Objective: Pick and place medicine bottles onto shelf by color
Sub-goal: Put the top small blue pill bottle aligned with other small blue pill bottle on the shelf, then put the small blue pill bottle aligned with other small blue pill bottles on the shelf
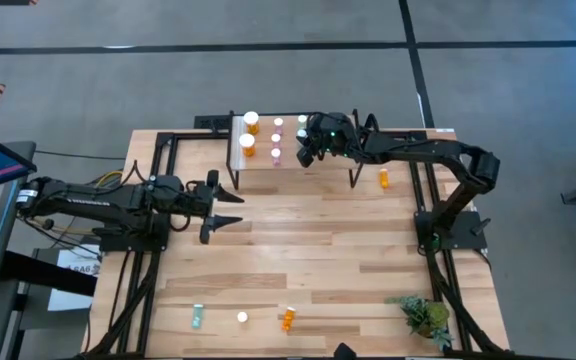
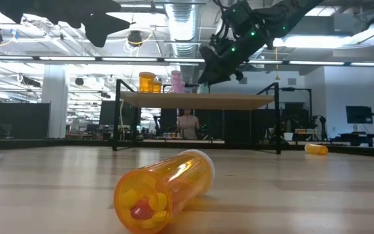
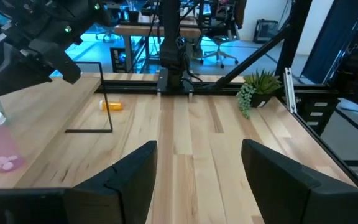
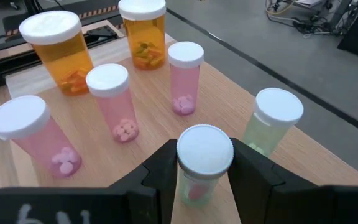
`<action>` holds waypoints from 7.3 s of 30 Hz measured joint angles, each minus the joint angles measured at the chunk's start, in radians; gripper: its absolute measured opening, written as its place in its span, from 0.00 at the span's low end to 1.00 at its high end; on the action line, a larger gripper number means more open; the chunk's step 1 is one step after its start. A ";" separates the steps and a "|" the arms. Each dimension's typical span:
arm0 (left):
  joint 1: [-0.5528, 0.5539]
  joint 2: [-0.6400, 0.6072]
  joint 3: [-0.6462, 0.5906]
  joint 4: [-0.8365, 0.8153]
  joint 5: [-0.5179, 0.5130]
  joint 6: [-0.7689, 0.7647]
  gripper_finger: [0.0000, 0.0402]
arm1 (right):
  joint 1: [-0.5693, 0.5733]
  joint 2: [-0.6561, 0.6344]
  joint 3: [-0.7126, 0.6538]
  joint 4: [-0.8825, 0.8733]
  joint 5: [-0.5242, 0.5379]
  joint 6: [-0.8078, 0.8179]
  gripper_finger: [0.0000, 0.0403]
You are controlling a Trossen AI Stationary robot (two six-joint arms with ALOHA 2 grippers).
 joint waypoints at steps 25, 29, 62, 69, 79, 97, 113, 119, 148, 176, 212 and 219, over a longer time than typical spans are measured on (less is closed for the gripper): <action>0.000 0.000 0.000 0.002 -0.007 0.000 0.55 | 0.000 0.000 0.000 -0.013 0.000 -0.053 0.40; 0.000 0.000 0.000 0.002 -0.007 -0.001 0.55 | 0.000 0.000 0.000 -0.007 0.000 -0.050 0.45; 0.000 0.001 0.001 -0.041 0.026 -0.053 0.55 | 0.424 -0.268 0.070 -0.117 0.002 -0.080 0.61; 0.000 0.001 0.001 -0.041 0.025 -0.050 0.55 | 0.690 -0.253 0.067 -0.077 0.136 -0.107 0.61; -0.002 0.009 0.002 0.017 0.026 -0.070 0.55 | 0.843 -0.049 0.059 0.262 0.241 -0.198 0.61; -0.047 0.018 0.001 0.023 0.071 -0.083 0.55 | 0.797 -0.010 0.069 0.275 0.227 -0.152 0.61; -0.051 0.018 0.001 0.021 0.019 -0.077 0.55 | 0.770 -0.010 0.069 0.267 0.217 -0.174 0.61; -0.051 0.018 0.001 0.010 0.019 -0.100 0.55 | 0.742 0.003 0.068 0.268 0.171 -0.149 0.61; -0.110 0.018 0.001 0.014 -0.061 -0.103 0.55 | 0.743 0.002 0.068 0.261 0.153 -0.147 0.61; -0.110 0.018 0.001 0.026 -0.087 -0.103 0.55 | 0.690 0.002 0.068 0.341 0.155 -0.147 0.61; -0.159 -0.037 0.024 0.038 -0.107 -0.087 0.55 | 0.597 0.002 0.068 0.213 0.157 -0.147 0.61; -0.219 -0.192 0.029 -0.154 -0.184 -0.136 0.55 | 0.597 0.002 0.068 0.213 0.157 -0.147 0.61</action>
